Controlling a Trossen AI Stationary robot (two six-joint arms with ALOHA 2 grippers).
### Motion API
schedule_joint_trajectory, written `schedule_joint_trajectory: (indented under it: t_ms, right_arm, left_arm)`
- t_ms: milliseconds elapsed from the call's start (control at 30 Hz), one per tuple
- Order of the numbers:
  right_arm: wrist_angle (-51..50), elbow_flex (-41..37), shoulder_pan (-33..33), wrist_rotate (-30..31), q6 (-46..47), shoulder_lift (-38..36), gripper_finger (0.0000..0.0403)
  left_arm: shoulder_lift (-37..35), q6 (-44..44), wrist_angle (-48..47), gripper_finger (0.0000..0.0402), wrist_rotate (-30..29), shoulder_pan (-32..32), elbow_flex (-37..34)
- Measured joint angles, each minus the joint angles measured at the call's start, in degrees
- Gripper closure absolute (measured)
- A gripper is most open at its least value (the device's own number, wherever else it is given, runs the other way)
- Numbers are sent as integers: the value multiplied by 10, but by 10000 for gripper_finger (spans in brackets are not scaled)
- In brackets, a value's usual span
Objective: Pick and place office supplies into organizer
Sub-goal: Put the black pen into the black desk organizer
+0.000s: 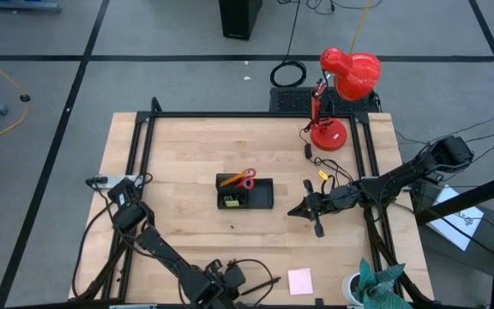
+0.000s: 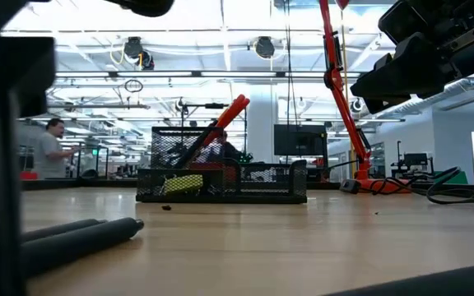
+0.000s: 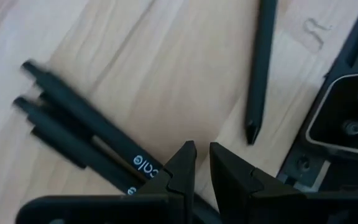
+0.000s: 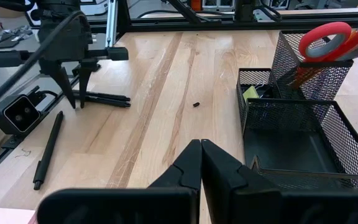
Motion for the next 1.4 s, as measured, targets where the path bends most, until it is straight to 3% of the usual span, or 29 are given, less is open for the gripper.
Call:
schedule_joint_trajectory:
  t_ms: [667, 1200, 1400]
  right_arm:
    - [0, 0, 0, 0, 0, 0, 399]
    - [0, 0, 0, 0, 0, 0, 399]
    - [0, 0, 0, 0, 0, 0, 399]
  left_arm:
    - [-3, -51, -119, 342, -17, -12, 2]
    - [-3, -31, -162, 342, -43, 28, 2]
    - [3, -95, -277, 341, -92, 34, -4]
